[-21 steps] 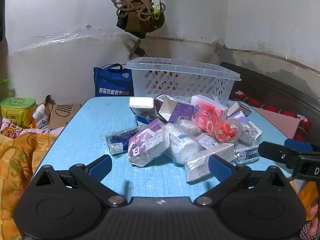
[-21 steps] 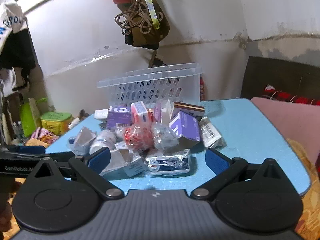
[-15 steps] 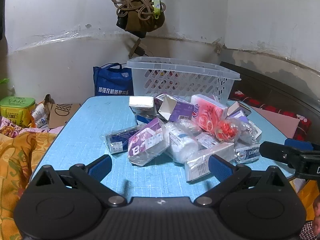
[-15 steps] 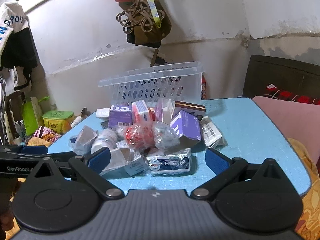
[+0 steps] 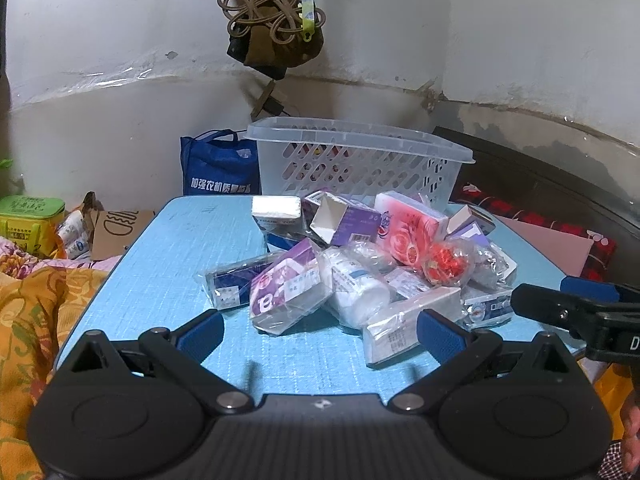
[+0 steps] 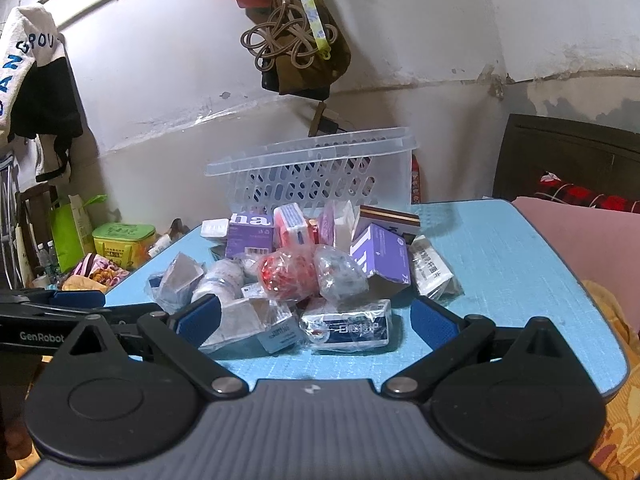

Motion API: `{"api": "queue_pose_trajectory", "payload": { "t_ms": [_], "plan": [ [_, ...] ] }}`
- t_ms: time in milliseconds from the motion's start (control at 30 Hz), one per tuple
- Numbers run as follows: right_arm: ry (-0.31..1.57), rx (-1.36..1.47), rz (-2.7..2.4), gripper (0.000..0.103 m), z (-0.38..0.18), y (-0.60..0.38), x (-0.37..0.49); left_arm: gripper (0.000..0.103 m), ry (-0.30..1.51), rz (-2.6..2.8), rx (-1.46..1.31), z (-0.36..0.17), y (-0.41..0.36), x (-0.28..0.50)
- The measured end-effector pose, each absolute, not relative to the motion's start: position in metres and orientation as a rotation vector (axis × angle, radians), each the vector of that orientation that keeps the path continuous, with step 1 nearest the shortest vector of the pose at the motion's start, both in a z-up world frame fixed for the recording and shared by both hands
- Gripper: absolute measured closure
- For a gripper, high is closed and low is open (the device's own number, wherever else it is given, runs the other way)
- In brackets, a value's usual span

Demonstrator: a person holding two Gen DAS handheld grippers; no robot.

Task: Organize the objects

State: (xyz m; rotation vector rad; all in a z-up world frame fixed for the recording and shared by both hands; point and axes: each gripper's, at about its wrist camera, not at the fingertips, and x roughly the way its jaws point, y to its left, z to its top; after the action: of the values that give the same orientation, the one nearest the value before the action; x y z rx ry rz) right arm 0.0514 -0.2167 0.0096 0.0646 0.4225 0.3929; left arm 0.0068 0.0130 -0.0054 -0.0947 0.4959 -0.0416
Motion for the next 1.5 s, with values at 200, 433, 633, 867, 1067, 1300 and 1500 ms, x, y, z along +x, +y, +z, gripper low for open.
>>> {"api": "queue_pose_trajectory", "payload": {
  "t_ms": [200, 433, 633, 867, 1067, 1300, 1500],
  "plan": [
    [0.420, 0.064, 0.401, 0.000, 0.009, -0.217, 0.051, 0.000, 0.494, -0.051, -0.094, -0.005, 0.012, 0.006],
    [0.410, 0.056, 0.394, 0.000, 0.009, -0.216, 0.050, 0.000, 0.490, -0.045, -0.101, -0.005, 0.013, 0.006],
    [0.414, 0.055, 0.394, 0.000, 0.008, -0.216, 0.050, 0.000, 0.488, -0.042, -0.101, -0.005, 0.014, 0.006],
    [0.419, 0.055, 0.394, 0.000, 0.006, -0.216, 0.052, 0.000, 0.488, -0.039, -0.102, -0.006, 0.017, 0.006],
    [0.421, 0.055, 0.391, 0.000, 0.005, -0.216, 0.053, 0.000, 0.481, -0.048, -0.102, -0.007, 0.017, 0.005],
    [0.428, 0.037, 0.378, 0.003, 0.001, -0.218, 0.053, 0.003, 0.471, -0.039, -0.115, -0.011, 0.028, 0.008],
    [0.480, 0.023, 0.361, 0.014, -0.015, -0.217, 0.069, 0.004, 0.467, -0.082, -0.176, -0.013, 0.048, 0.028]
  ]
}}
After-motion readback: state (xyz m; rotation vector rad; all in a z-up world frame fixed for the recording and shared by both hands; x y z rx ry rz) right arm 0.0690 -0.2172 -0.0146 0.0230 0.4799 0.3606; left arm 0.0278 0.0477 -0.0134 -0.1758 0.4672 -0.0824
